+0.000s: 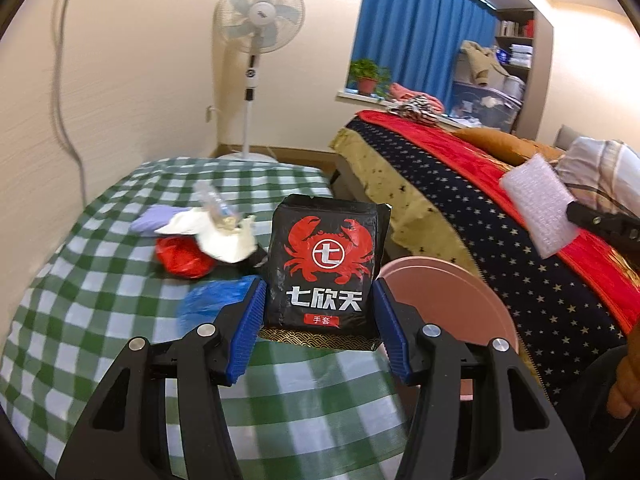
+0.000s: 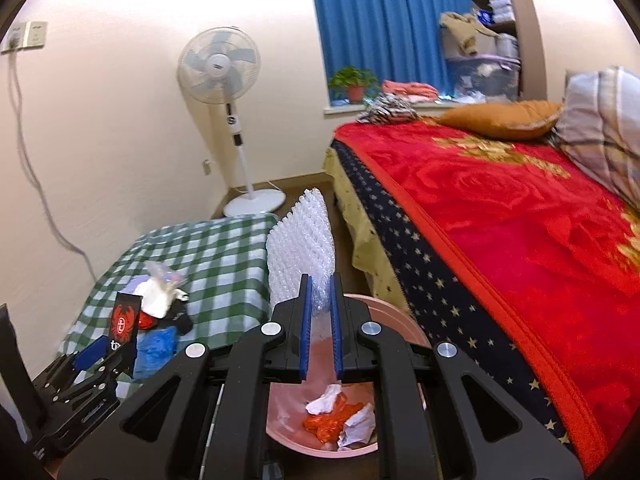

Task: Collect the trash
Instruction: 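Carry the black crab packet and white mesh foam over the pink bin with both tools, then open both tools to drop the packet and foam into the pink bin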

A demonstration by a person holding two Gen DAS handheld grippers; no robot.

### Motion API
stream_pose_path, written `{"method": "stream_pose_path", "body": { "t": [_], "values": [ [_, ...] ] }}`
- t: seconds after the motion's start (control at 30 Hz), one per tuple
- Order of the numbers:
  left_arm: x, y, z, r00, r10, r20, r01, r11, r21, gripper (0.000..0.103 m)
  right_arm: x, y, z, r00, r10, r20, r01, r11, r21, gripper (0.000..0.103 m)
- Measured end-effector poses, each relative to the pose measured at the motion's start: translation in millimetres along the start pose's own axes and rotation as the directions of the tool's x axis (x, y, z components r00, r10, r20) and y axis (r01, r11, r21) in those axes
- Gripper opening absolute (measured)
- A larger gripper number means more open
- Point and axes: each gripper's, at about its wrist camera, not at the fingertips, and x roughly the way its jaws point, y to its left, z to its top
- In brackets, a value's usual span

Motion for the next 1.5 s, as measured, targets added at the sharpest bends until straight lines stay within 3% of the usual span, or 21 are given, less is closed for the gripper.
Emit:
{"method": "stream_pose_path", "body": {
  "t": [0.8, 1.17, 1.27, 1.33, 1.37, 1.5],
  "values": [
    [69.5, -67.9, -11.4, 0.986, -0.144, -0.081, 0.149, 0.987, 0.067, 0.054, 38.3, -25.9, -6.6, 0.995, -0.093, -0.032, 0.095, 0.993, 0.069, 0.009],
    [80.4, -72.7, -14.1, 0.981, -0.167, -0.098, 0.174, 0.983, 0.065, 0.054, 40.3, -25.5, -7.7, 0.993, -0.116, -0.032, 0.118, 0.991, 0.068, 0.01],
    [82.7, -76.8, -15.8, 0.976, -0.188, -0.108, 0.196, 0.978, 0.068, 0.059, 39.1, -27.4, -7.8, 0.991, -0.129, -0.026, 0.131, 0.988, 0.081, 0.014],
    [84.2, -78.9, -16.9, 0.974, -0.196, -0.117, 0.205, 0.976, 0.07, 0.065, 38.8, -29.2, -7.9, 0.99, -0.141, -0.026, 0.143, 0.985, 0.093, 0.042],
    [84.4, -79.0, -17.5, 0.974, -0.194, -0.12, 0.203, 0.977, 0.07, 0.067, 37.6, -30.5, -7.8, 0.989, -0.146, -0.021, 0.147, 0.984, 0.098, 0.047],
    [82.5, -74.3, -17.9, 0.975, -0.186, -0.122, 0.195, 0.979, 0.062, 0.067, 35.8, -31.8, -8.3, 0.989, -0.147, -0.017, 0.148, 0.984, 0.101, 0.049]
  ]
}}
